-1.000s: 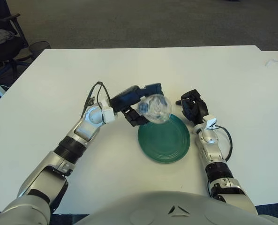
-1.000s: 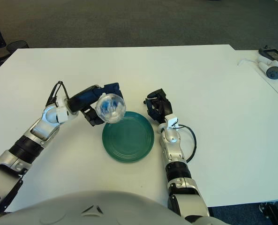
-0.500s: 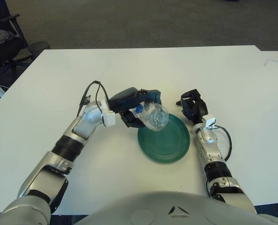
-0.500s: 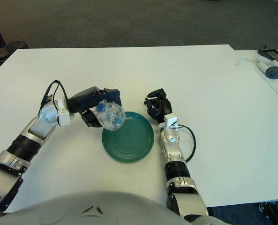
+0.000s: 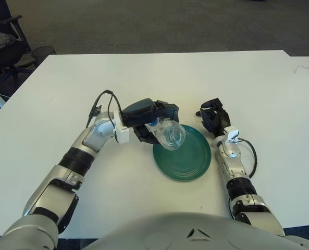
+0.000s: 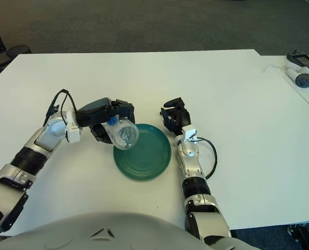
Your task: Put the bottle into the plate.
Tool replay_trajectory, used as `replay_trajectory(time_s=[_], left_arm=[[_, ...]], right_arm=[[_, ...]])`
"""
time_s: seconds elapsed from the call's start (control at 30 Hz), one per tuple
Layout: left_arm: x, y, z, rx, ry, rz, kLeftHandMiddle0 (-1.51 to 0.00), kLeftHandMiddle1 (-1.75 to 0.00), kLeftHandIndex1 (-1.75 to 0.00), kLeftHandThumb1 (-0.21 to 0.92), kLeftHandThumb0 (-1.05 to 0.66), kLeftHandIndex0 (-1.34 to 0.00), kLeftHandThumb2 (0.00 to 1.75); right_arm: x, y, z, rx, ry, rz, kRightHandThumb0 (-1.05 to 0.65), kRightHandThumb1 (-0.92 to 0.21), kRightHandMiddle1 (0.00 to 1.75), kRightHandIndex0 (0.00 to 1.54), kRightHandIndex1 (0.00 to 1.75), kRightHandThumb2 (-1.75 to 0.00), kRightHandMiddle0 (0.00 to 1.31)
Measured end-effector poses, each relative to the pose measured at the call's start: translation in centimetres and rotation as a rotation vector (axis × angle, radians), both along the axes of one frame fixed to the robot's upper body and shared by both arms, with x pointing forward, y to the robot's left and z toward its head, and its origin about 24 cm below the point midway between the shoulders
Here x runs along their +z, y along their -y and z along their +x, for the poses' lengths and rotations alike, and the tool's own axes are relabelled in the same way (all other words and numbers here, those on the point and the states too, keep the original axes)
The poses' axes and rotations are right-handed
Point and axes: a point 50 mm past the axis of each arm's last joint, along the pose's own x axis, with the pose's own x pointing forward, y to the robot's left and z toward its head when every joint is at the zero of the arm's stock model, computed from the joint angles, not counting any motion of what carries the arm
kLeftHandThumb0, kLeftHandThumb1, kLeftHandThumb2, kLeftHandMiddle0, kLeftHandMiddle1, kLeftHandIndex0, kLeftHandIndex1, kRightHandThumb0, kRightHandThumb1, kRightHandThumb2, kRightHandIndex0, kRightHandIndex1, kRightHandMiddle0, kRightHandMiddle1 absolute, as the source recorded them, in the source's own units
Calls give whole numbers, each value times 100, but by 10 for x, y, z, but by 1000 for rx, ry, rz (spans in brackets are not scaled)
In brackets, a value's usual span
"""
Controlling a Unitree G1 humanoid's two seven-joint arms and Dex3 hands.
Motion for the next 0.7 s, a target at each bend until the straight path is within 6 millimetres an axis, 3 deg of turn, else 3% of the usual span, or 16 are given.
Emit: replay_trajectory(time_s=[0.7], left_arm=[[7, 10, -3, -15, 65, 75, -114, -175, -175, 27, -48, -64, 136]], right_arm=[[0, -5, 3, -25, -11, 0, -1, -92, 173, 32, 145, -43, 17]])
